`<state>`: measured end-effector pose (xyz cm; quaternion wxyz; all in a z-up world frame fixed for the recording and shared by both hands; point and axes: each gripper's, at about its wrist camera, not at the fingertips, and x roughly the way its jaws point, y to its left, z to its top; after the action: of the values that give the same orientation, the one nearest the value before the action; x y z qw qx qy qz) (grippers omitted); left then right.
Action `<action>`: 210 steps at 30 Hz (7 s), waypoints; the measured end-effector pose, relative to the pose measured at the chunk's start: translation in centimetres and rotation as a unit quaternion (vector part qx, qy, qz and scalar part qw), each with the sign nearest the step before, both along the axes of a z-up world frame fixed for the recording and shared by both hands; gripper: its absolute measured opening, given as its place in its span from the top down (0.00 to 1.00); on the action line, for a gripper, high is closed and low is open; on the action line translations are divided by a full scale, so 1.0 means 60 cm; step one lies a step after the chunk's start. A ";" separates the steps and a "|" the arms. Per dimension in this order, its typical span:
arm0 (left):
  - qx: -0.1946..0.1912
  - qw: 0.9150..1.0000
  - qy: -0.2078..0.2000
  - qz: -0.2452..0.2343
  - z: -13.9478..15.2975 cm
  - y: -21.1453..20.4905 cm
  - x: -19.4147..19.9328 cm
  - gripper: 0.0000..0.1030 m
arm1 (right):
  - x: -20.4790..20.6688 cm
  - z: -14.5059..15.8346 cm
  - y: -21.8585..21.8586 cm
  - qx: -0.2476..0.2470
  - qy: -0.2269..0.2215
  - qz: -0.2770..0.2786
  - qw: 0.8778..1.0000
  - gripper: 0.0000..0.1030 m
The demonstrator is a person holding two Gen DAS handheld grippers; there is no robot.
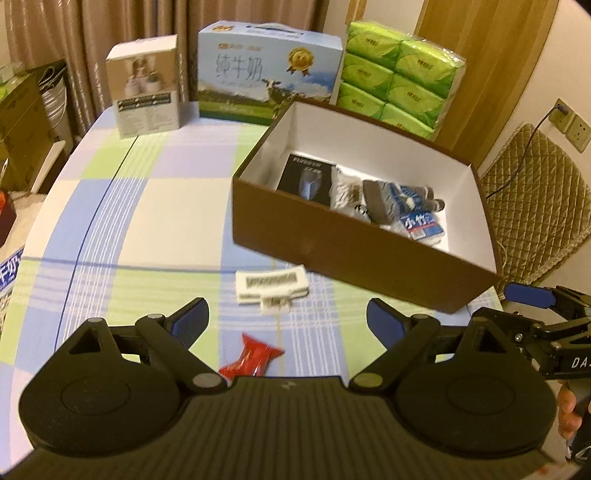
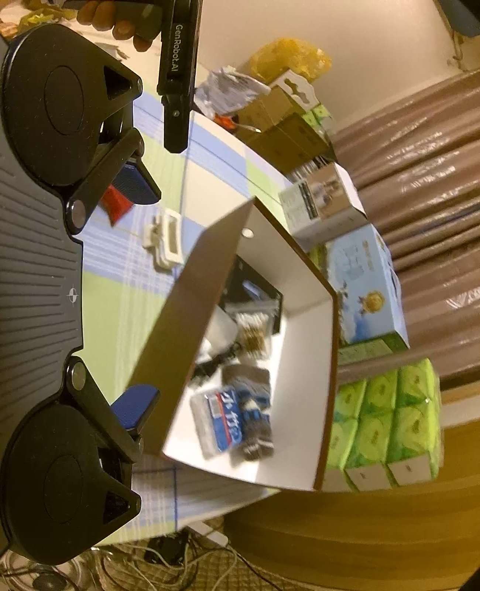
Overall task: Organize objects
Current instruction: 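Withdraw both tools from the brown box toward the red packet and white clip, then grasp the red candy packet with the left tool while the right tool grasps the white clip, then lift the red packet and white clip and carry both toward the brown box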
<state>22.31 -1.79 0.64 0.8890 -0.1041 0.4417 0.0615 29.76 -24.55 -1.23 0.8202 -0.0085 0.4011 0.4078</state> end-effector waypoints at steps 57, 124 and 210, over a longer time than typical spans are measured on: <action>0.023 0.995 0.077 -0.065 -0.174 0.032 0.004 0.32 | -0.040 -0.129 0.055 -0.066 0.073 -0.057 0.994 0.02; 0.030 0.994 0.101 -0.011 -0.223 0.155 0.043 0.78 | -0.017 -0.232 0.253 -0.138 -0.010 0.009 0.990 0.17; 0.049 0.988 -0.050 -0.138 -0.013 -0.130 0.238 0.80 | 0.196 0.006 0.017 -0.017 -0.071 -0.054 0.996 0.17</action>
<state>36.58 -9.59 -0.13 0.9138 -0.0012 0.4035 -0.0458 41.55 -23.56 -0.85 0.8674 -0.0299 0.3483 0.3542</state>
